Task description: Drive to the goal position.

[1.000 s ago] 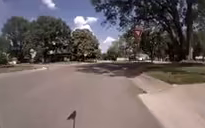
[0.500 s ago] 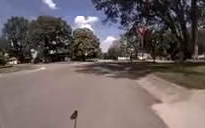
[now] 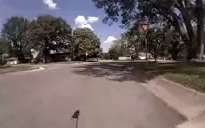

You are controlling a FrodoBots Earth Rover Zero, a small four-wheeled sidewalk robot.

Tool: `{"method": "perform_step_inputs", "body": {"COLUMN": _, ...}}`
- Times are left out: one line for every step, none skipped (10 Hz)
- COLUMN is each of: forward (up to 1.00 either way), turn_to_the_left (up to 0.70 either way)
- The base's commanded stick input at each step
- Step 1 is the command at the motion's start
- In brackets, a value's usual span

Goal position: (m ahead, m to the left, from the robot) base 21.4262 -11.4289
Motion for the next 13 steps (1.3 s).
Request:
{"method": "perform_step_inputs", "body": {"forward": 1.0, "turn_to_the_left": 0.01}}
{"method": "perform_step_inputs", "body": {"forward": 1.0, "turn_to_the_left": -0.02}}
{"method": "perform_step_inputs", "body": {"forward": 1.0, "turn_to_the_left": -0.02}}
{"method": "perform_step_inputs", "body": {"forward": 1.0, "turn_to_the_left": -0.02}}
{"method": "perform_step_inputs", "body": {"forward": 1.0, "turn_to_the_left": -0.02}}
{"method": "perform_step_inputs", "body": {"forward": 1.0, "turn_to_the_left": -0.02}}
{"method": "perform_step_inputs", "body": {"forward": 1.0, "turn_to_the_left": -0.34}}
{"method": "perform_step_inputs", "body": {"forward": 1.0, "turn_to_the_left": -0.13}}
{"method": "perform_step_inputs", "body": {"forward": 1.0, "turn_to_the_left": -0.06}}
{"method": "perform_step_inputs", "body": {"forward": 1.0, "turn_to_the_left": 0.0}}
{"method": "perform_step_inputs", "body": {"forward": 1.0, "turn_to_the_left": 0.0}}
{"method": "perform_step_inputs", "body": {"forward": 1.0, "turn_to_the_left": 0.0}}
{"method": "perform_step_inputs", "body": {"forward": 1.0, "turn_to_the_left": 0.0}}
